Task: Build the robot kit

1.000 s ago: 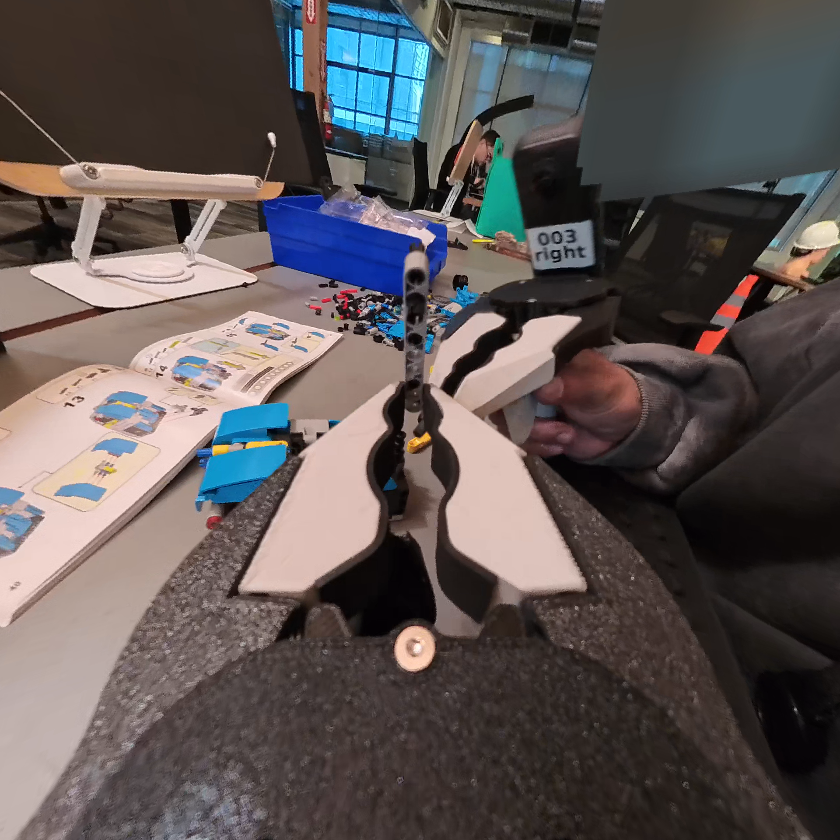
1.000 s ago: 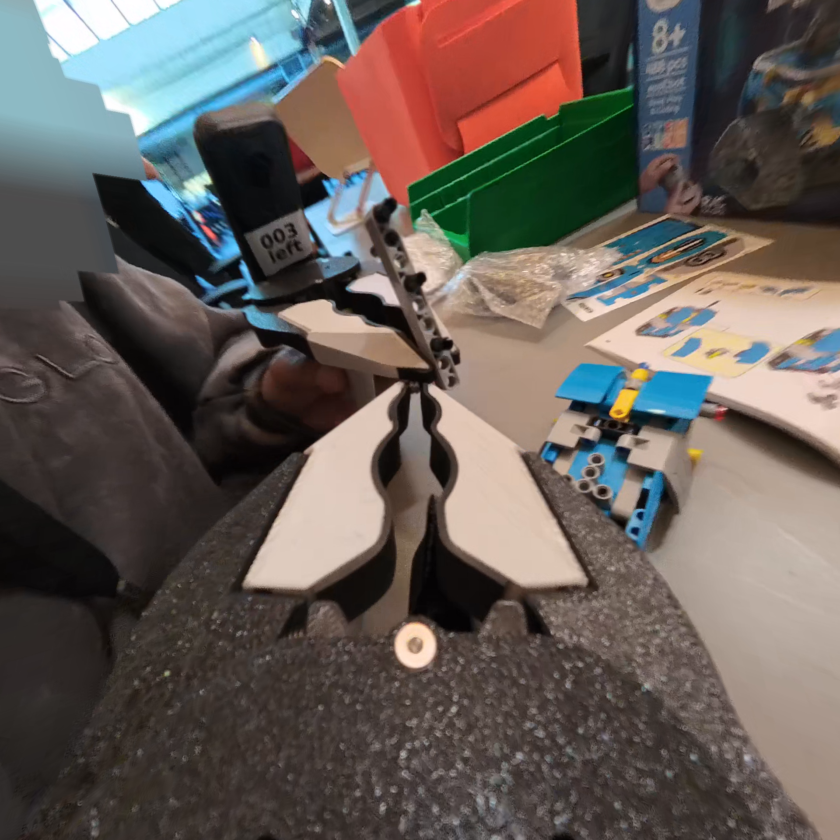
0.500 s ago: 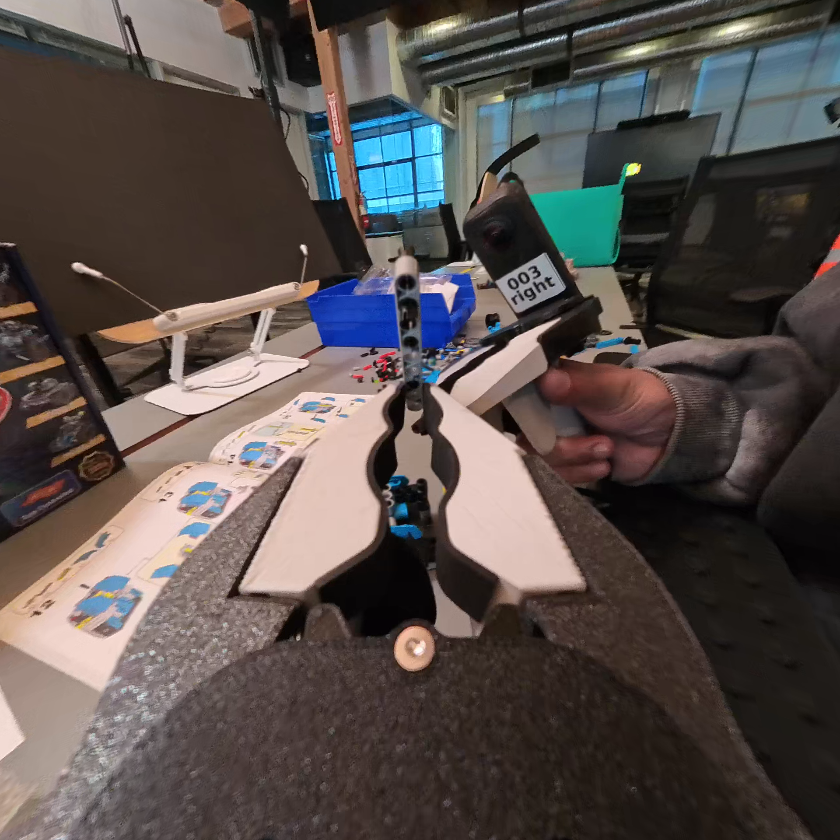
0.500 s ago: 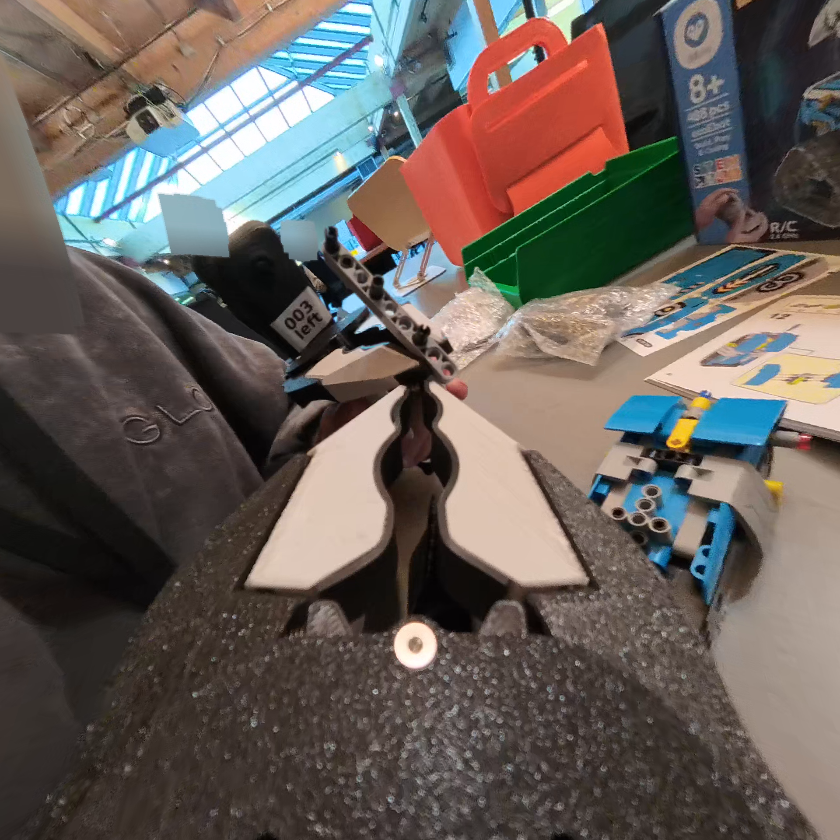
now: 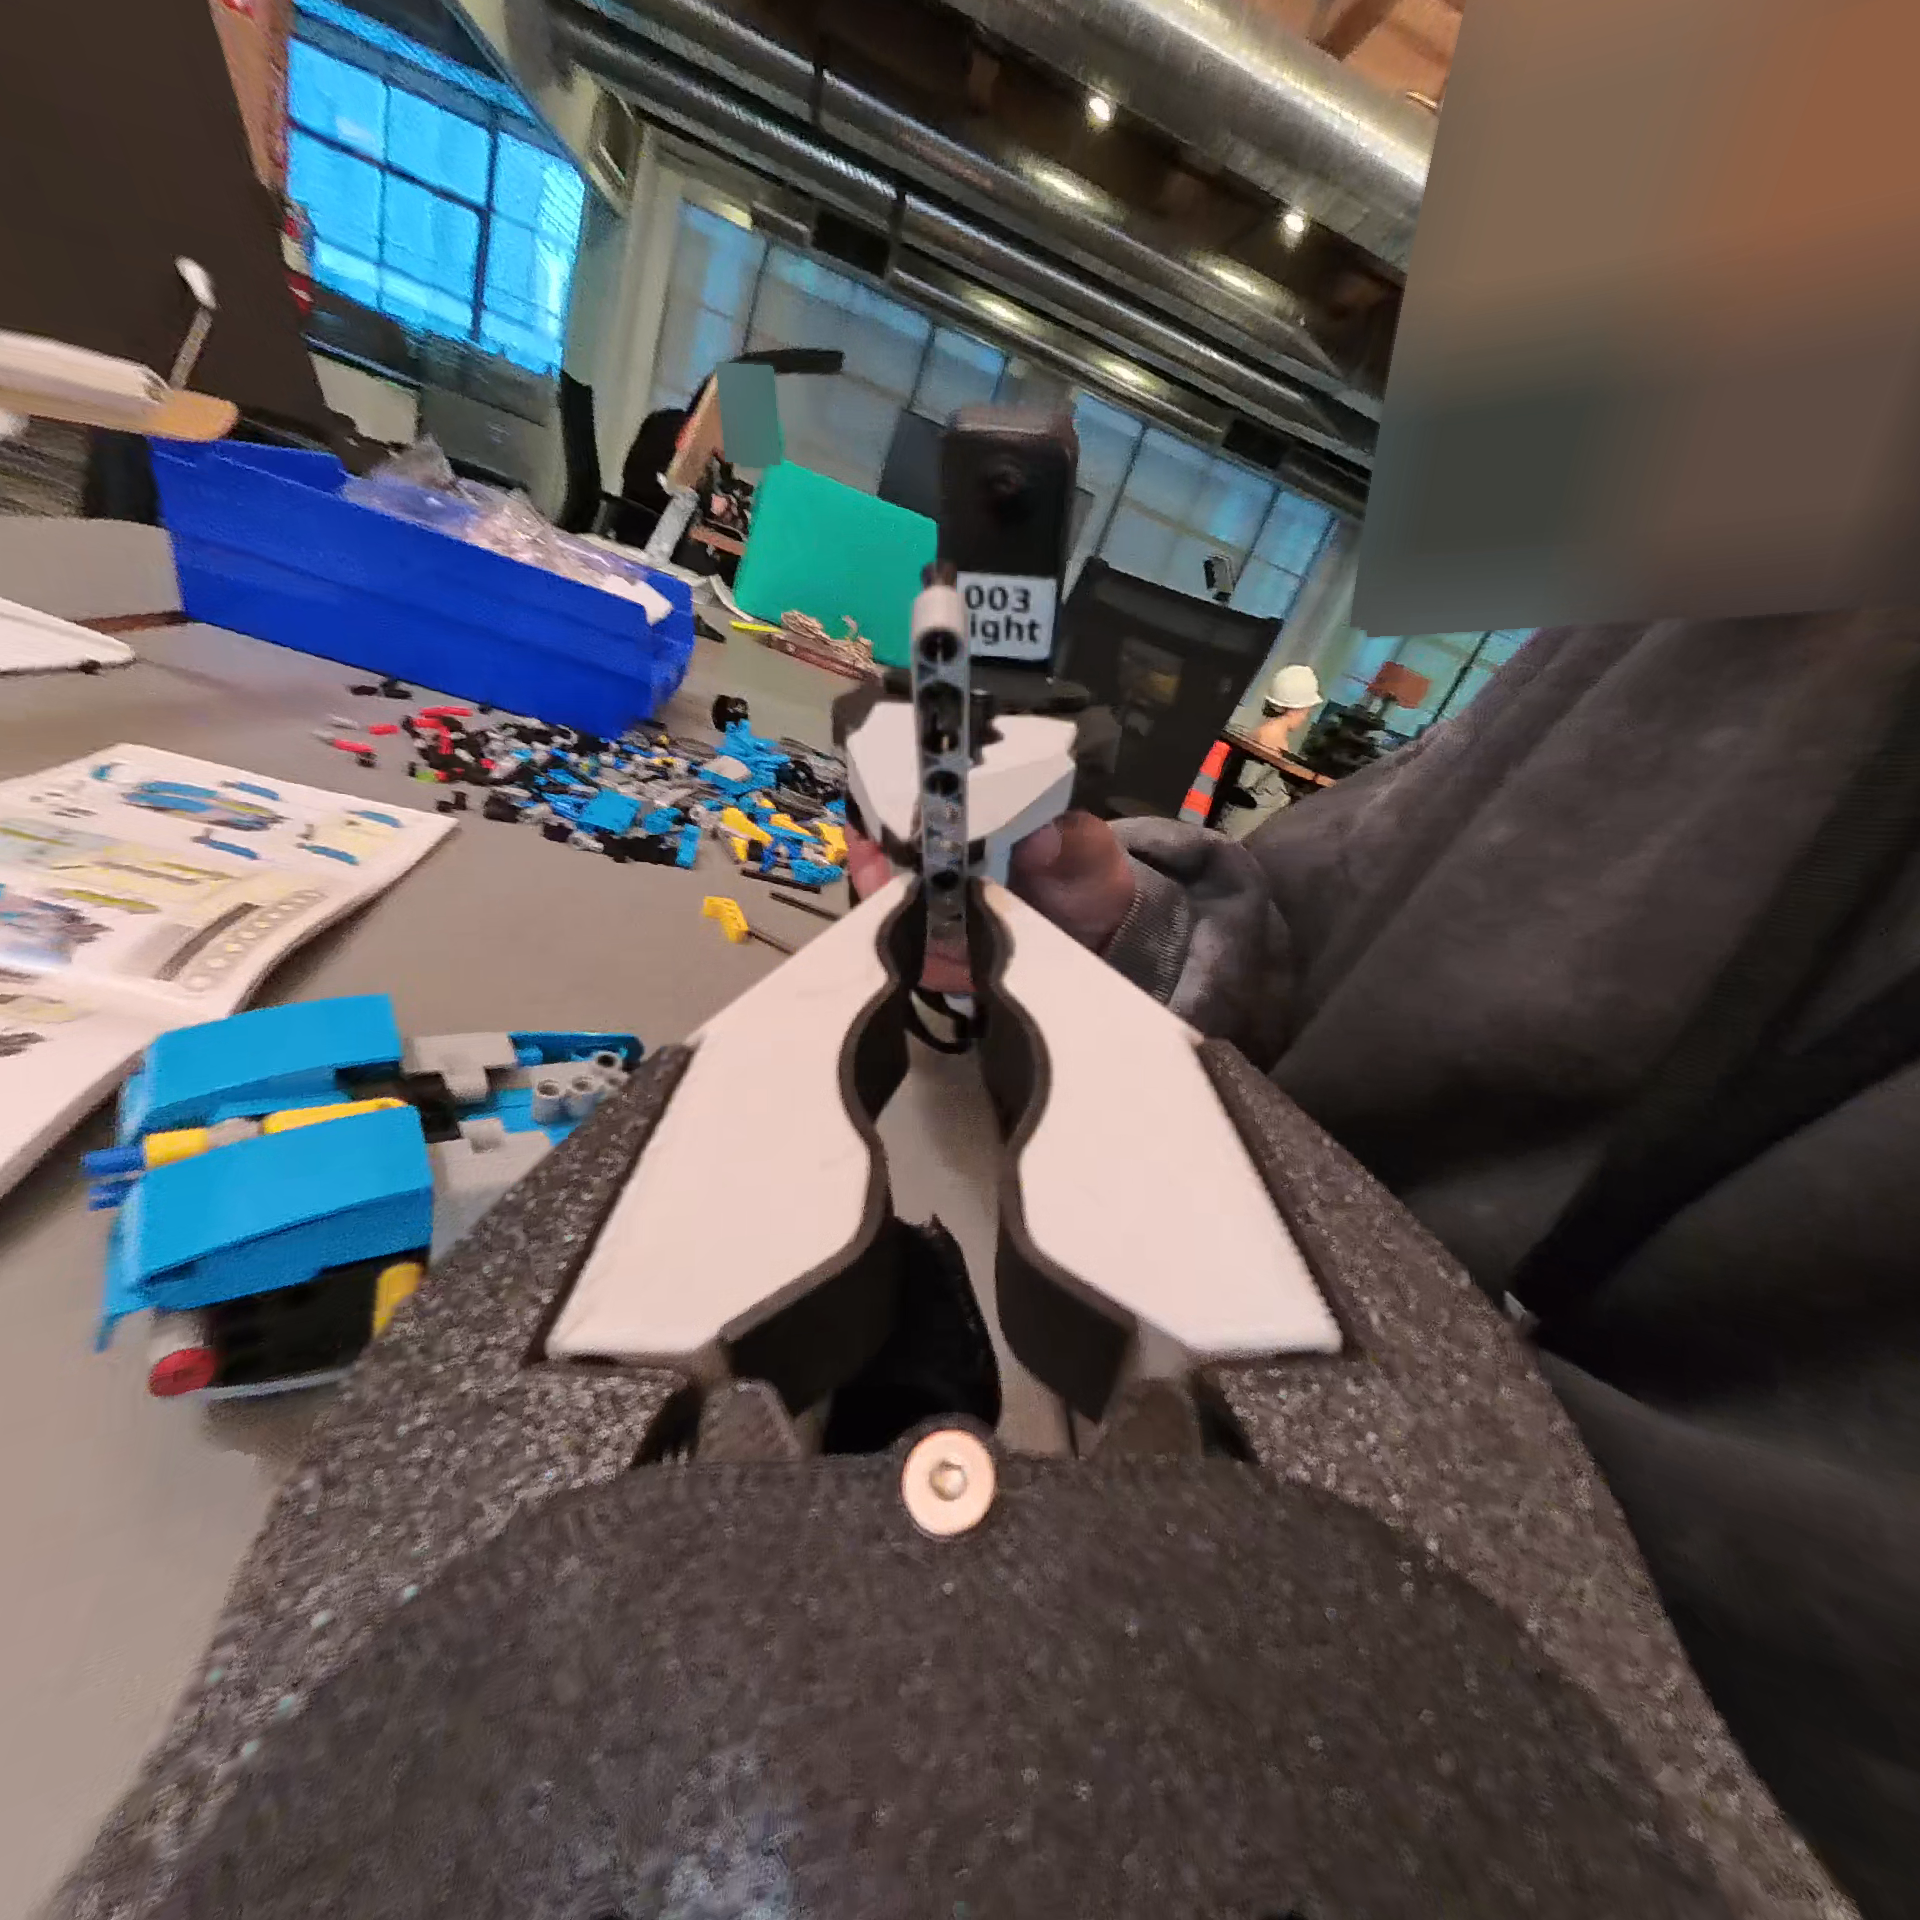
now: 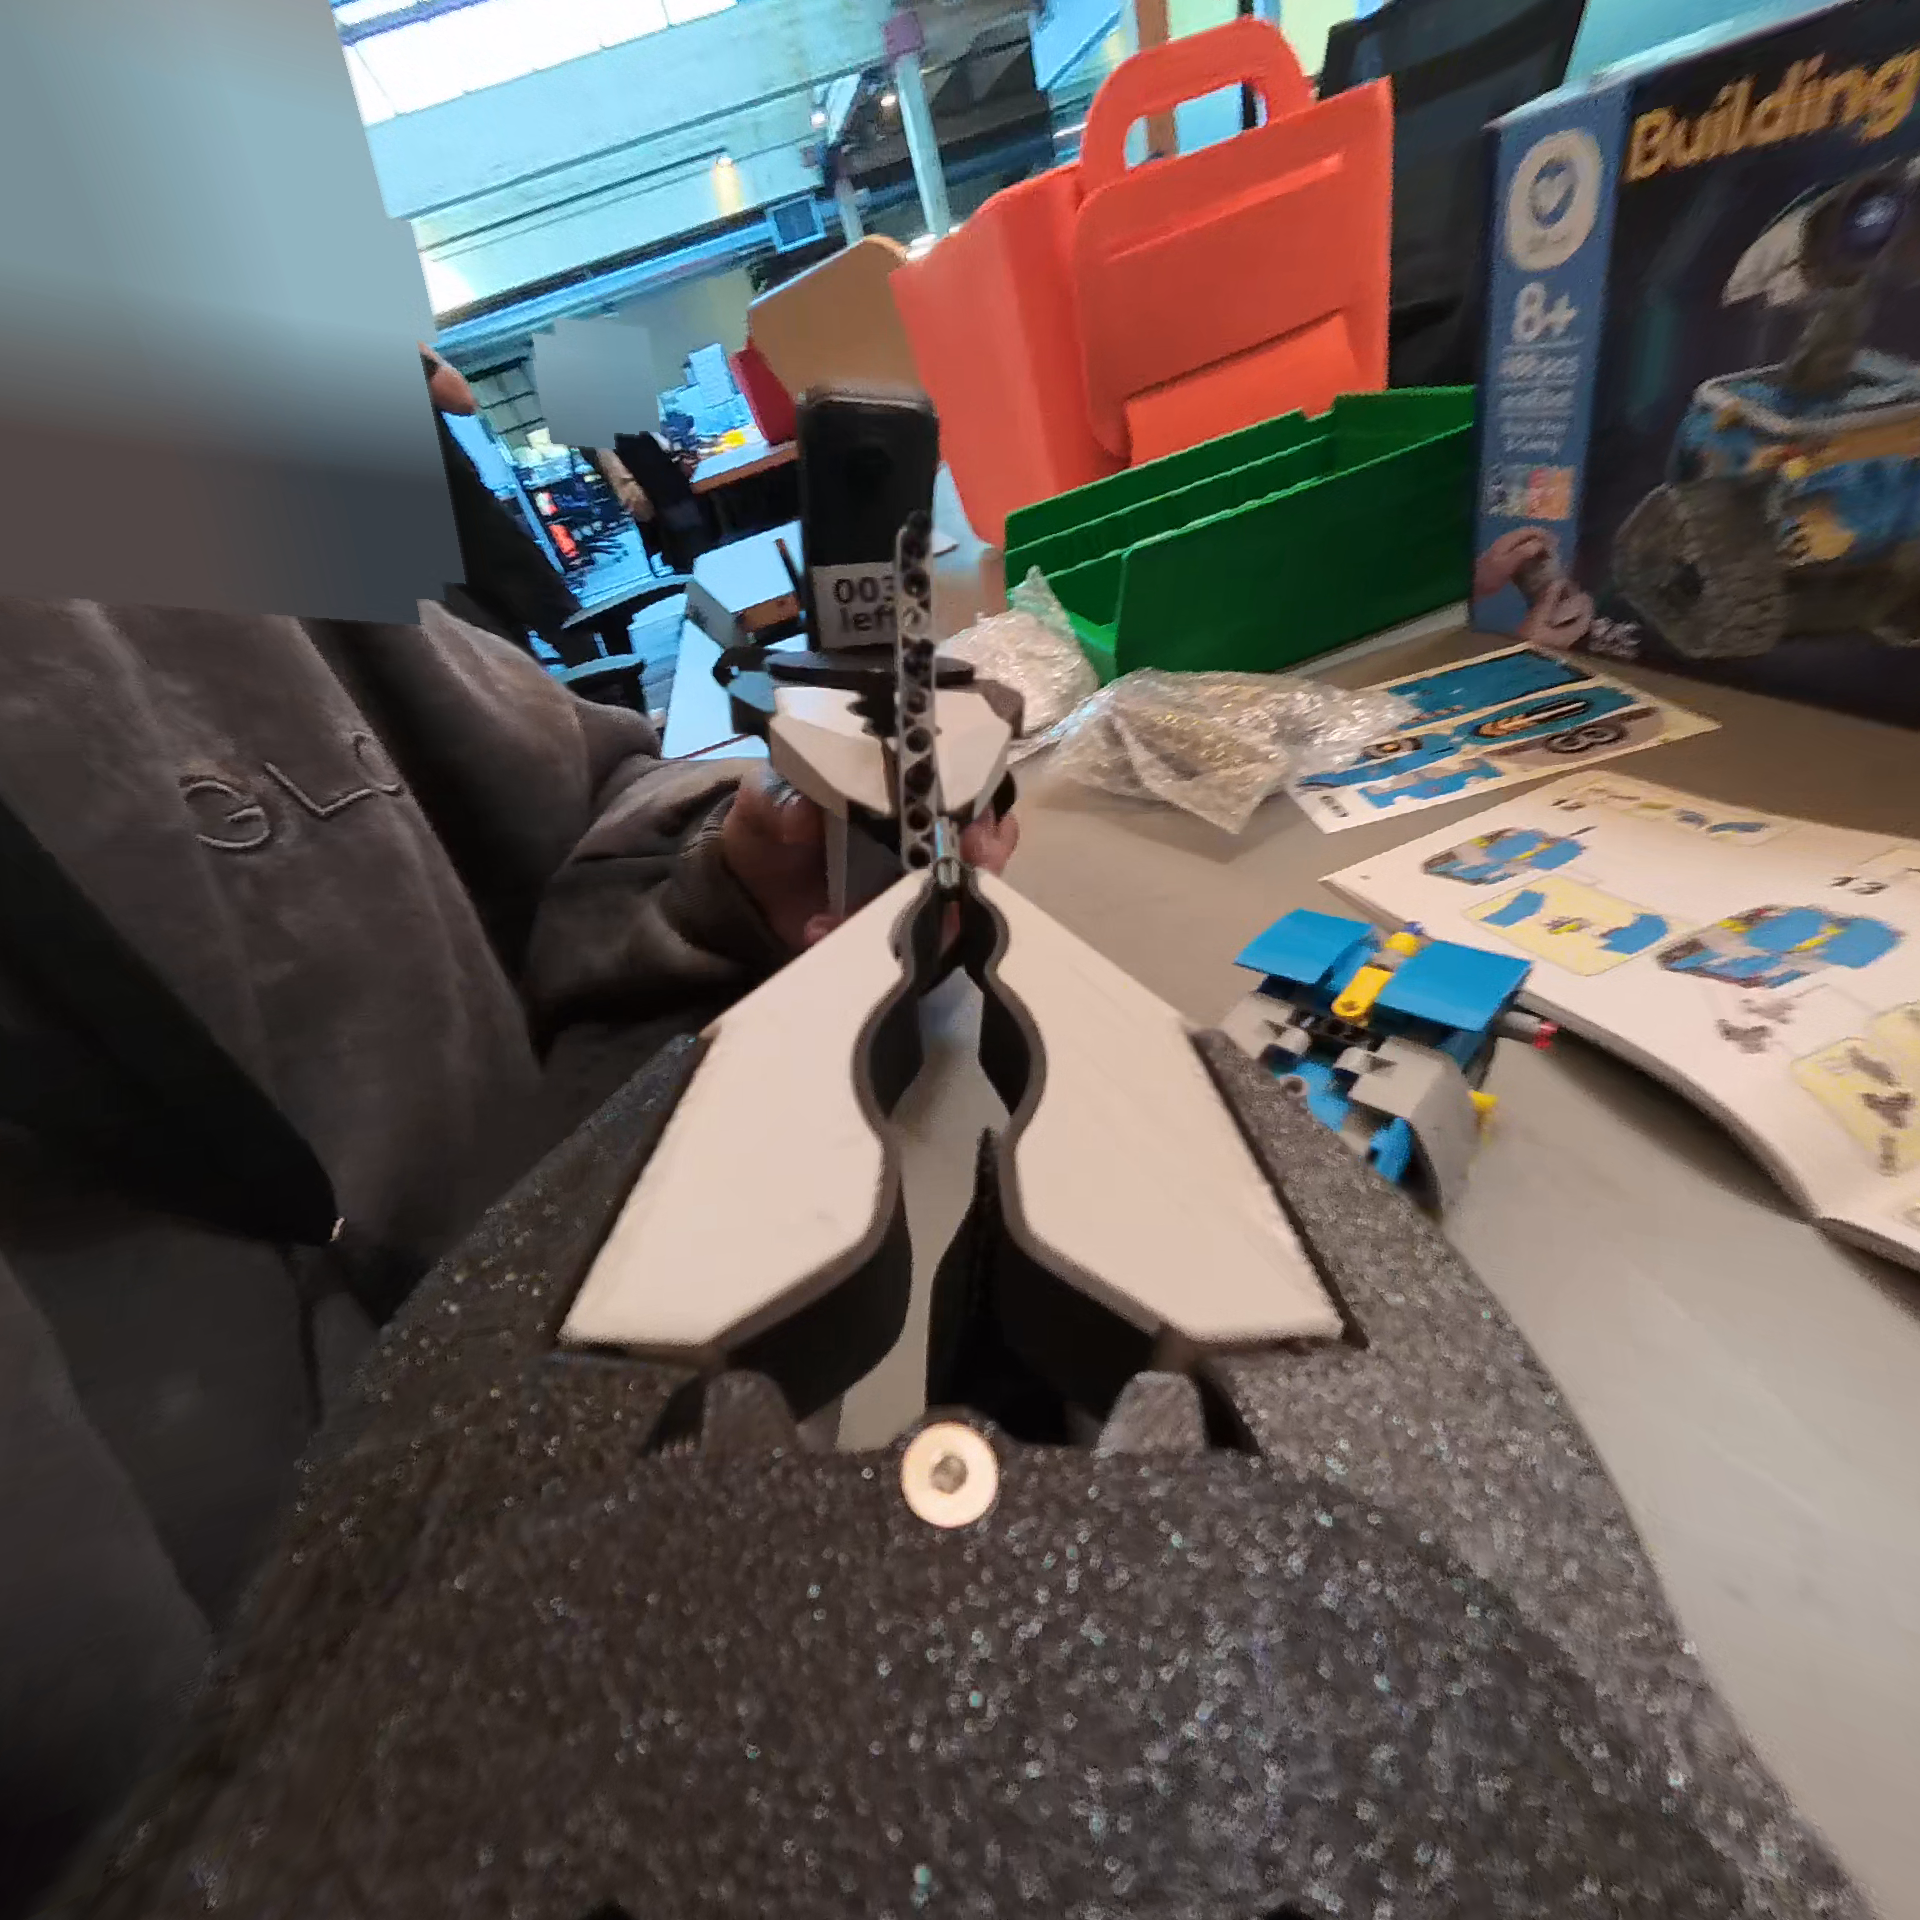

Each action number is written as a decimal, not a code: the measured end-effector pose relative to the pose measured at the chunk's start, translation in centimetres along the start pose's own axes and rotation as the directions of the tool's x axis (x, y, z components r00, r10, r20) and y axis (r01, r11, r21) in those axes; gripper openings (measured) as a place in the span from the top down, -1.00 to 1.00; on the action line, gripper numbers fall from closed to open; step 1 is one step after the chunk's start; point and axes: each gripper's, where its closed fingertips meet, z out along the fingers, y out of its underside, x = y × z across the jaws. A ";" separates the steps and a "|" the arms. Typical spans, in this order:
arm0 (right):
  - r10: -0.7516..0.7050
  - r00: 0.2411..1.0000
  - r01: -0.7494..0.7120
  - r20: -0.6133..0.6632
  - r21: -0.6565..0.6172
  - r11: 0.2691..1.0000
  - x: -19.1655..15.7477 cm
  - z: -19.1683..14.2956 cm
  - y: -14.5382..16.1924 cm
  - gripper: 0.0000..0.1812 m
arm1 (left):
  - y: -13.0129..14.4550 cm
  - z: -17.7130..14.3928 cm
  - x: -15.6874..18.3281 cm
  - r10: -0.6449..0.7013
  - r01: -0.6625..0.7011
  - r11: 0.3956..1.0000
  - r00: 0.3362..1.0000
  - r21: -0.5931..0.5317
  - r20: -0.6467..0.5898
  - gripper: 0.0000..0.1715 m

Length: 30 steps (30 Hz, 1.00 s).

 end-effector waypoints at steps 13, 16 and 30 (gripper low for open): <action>-0.142 0.990 0.139 0.012 -0.302 0.943 0.0 0.1 2.8 0.97 | 2.7 0.5 -0.5 0.041 -0.036 0.987 0.999 -0.159 0.024 0.92; -0.224 0.974 0.211 0.014 -0.399 0.892 0.2 0.0 3.6 0.97 | 3.6 0.5 -0.8 0.049 -0.041 0.976 0.998 -0.214 0.031 0.92; -0.244 0.967 0.251 0.076 -0.450 0.857 0.3 0.1 5.4 0.97 | 5.4 0.4 -1.0 -0.133 0.129 0.951 0.991 -0.283 0.006 0.93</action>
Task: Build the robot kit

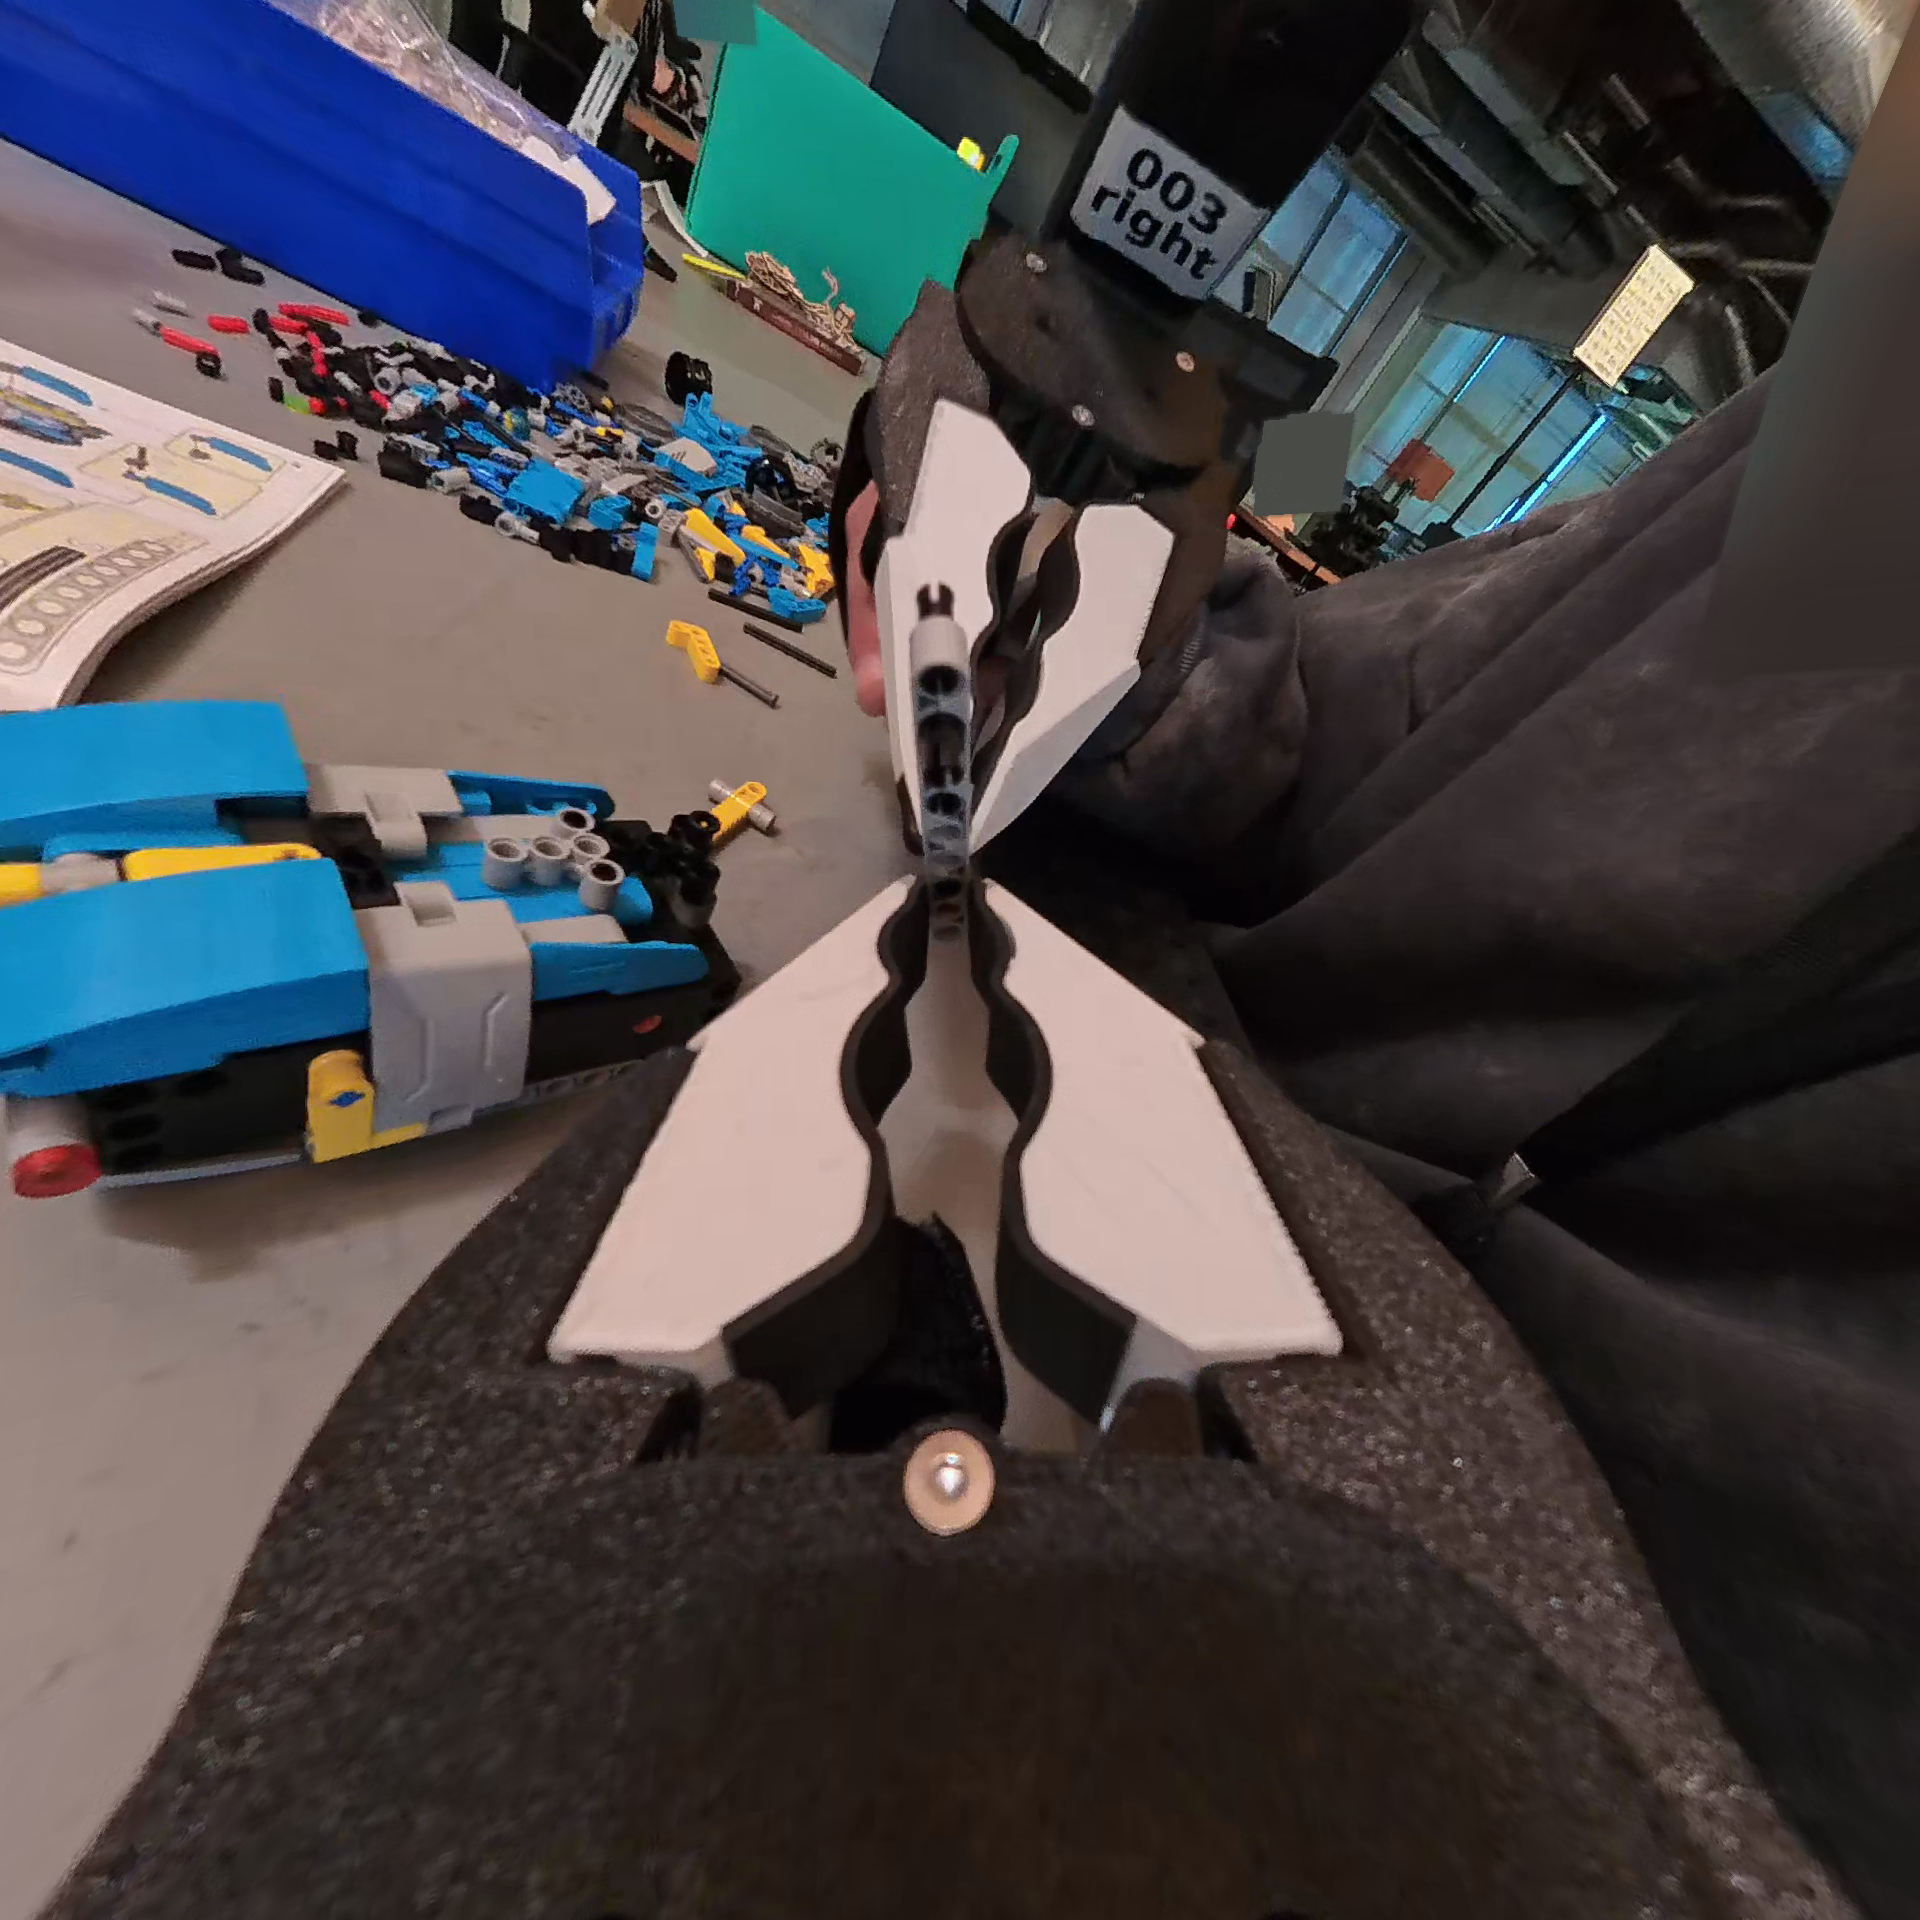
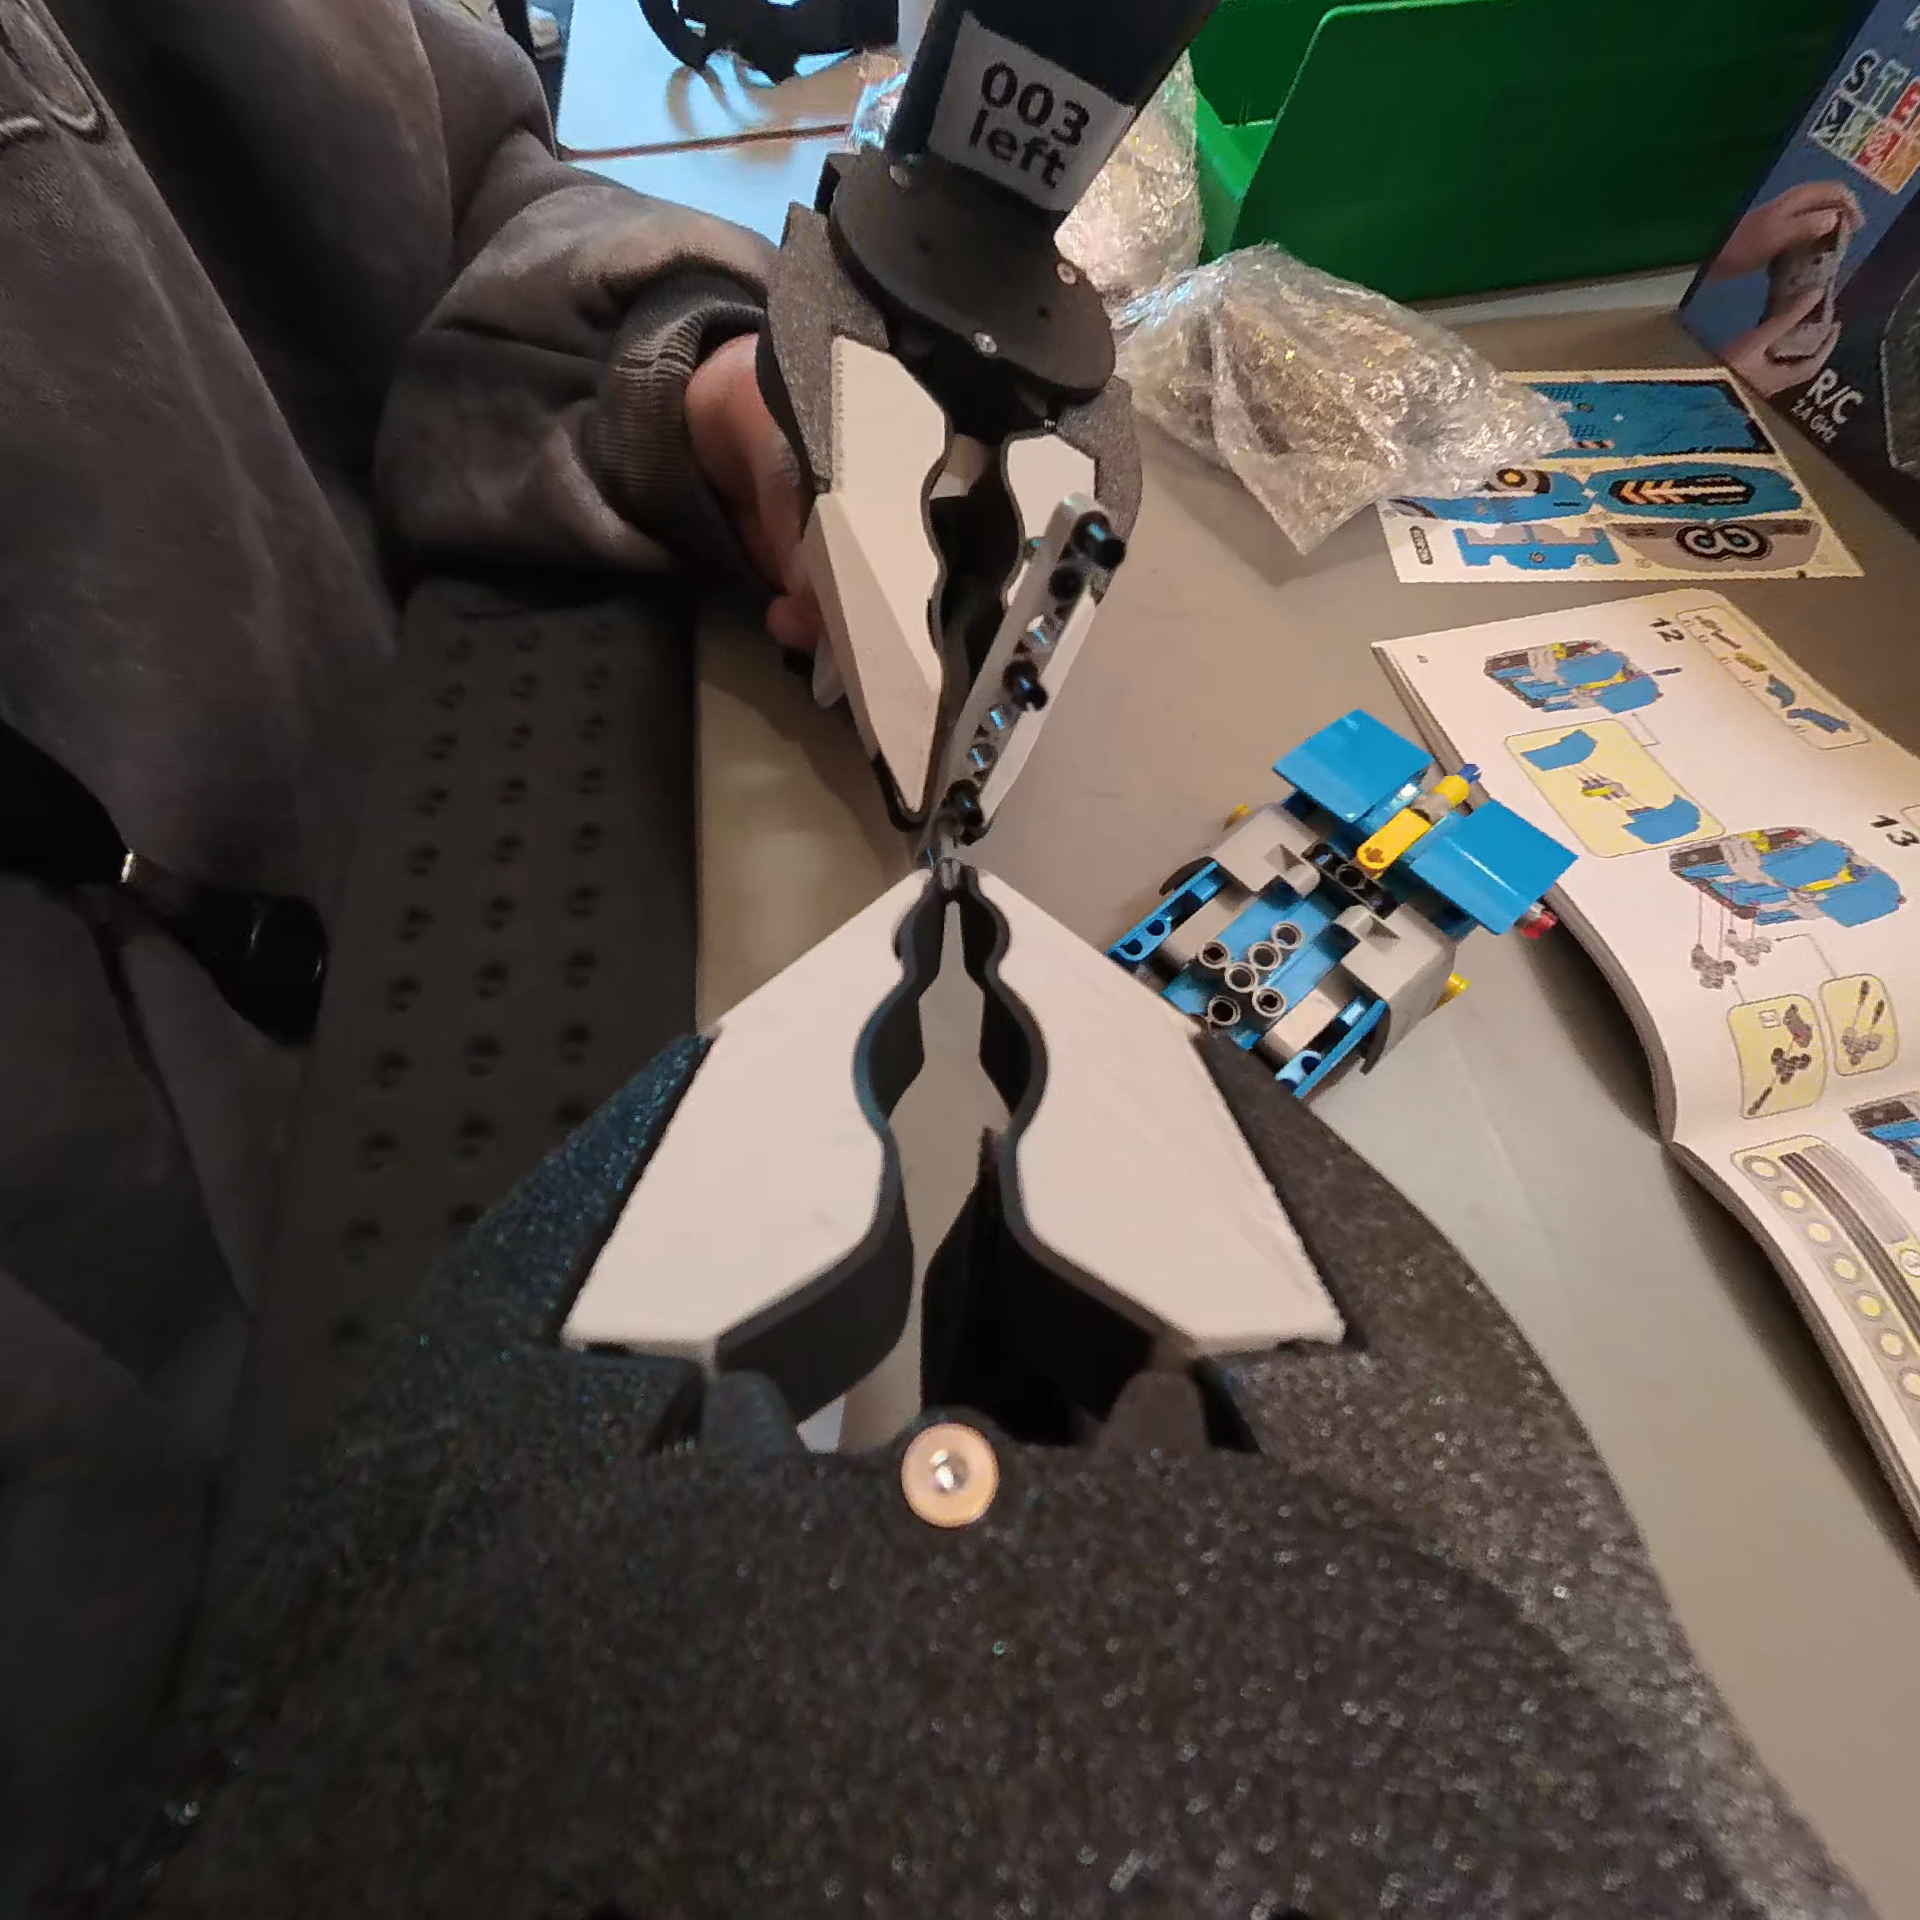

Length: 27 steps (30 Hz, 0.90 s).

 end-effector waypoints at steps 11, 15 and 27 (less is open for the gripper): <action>0.116 0.978 -0.142 0.173 0.142 0.980 -1.2 -0.2 -0.8 0.97 | -0.1 -0.1 1.5 -0.133 0.136 0.991 0.976 0.009 -0.173 0.94; 0.113 0.986 -0.129 0.123 0.131 0.983 -0.7 0.0 -0.5 0.97 | -0.1 -0.1 0.8 -0.156 0.160 0.987 0.977 0.017 -0.146 0.94; 0.160 0.974 -0.180 0.161 0.122 0.976 -0.9 0.2 -0.1 0.97 | 0.3 0.1 0.8 -0.163 0.164 0.986 0.977 -0.008 -0.139 0.94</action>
